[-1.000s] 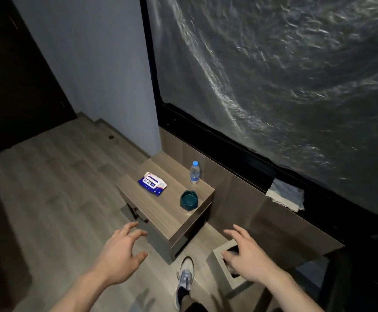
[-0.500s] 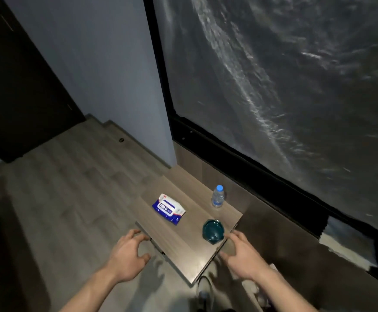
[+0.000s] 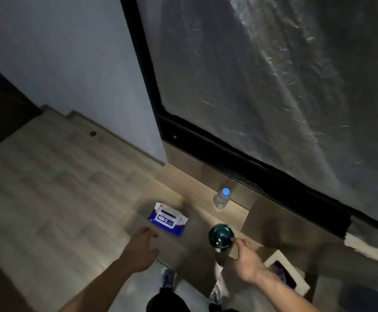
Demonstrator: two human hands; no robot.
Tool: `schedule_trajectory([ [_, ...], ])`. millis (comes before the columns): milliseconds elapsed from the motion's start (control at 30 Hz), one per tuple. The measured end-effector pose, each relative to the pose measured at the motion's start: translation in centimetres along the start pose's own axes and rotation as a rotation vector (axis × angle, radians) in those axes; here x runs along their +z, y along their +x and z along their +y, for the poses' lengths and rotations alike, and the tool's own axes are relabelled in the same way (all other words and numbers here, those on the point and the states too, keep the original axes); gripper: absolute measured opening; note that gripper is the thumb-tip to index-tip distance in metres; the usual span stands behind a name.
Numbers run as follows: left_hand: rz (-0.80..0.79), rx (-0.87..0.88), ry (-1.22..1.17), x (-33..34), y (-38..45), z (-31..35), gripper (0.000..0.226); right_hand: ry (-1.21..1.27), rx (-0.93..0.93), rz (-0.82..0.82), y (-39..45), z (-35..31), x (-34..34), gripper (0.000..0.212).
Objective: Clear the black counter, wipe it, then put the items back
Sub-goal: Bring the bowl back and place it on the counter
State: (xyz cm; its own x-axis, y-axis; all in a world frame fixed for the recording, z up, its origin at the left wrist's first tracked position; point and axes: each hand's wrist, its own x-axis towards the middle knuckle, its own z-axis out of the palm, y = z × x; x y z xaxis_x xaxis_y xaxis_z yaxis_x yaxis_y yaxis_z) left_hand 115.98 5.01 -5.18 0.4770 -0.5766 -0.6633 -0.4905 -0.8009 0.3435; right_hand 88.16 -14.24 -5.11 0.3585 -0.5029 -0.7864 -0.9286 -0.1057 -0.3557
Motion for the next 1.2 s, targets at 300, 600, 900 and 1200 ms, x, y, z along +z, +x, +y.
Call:
schedule_trajectory([
  [300, -0.067, -0.199, -0.153, 1.5, 17.6, -8.0, 0.071, 0.398, 0.422, 0.097, 8.7, -0.8, 6.3, 0.067],
  [600, -0.152, -0.177, -0.238, 5.9, 25.0, -9.3, 0.094, 0.658, 0.663, 0.273, 18.1, 1.8, 10.6, 0.071],
  [900, -0.097, -0.206, -0.369, 7.4, 25.4, -6.6, 0.071, 0.844, 0.784, 0.386, 22.4, 7.0, 14.3, 0.057],
  [1200, -0.043, -0.171, -0.444, 4.6, 19.7, -7.2, 0.024, 1.0, 0.708, 0.339, 12.5, -0.9, 13.3, 0.02],
])
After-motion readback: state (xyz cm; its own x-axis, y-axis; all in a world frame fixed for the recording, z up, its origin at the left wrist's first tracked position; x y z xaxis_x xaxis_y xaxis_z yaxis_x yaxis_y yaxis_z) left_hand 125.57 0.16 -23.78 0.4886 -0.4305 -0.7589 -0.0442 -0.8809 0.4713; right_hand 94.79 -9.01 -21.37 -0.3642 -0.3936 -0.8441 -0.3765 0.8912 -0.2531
